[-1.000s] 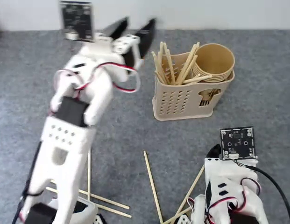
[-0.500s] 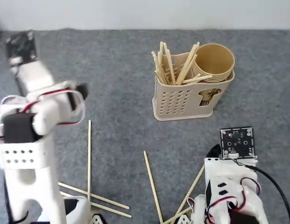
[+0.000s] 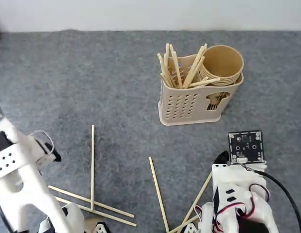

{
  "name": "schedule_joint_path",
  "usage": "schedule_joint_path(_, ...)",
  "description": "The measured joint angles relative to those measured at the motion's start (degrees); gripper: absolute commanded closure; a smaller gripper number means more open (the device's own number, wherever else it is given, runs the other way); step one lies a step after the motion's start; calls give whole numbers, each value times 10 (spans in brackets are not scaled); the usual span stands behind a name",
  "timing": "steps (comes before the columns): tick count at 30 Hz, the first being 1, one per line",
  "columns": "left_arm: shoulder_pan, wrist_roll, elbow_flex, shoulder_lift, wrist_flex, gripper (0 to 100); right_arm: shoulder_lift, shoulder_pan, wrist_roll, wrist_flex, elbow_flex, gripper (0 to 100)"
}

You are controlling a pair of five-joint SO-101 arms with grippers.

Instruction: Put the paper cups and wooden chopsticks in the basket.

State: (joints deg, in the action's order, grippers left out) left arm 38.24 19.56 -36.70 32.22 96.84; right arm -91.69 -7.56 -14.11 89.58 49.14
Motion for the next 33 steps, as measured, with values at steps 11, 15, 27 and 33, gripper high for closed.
schedule_joint_path(11,40,-22,-133,0,-135,783,0,0,0,0,0,837)
schedule_joint_path(15,40,-19,-173,0,-179,783,0,0,0,0,0,837)
schedule_joint_path(27,131,-20,-81,0,-189,783,0,37,-1,-19,0,838)
schedule_joint_path(33,228,-22,-5,0,-189,783,92,181,-35,-21,0,841)
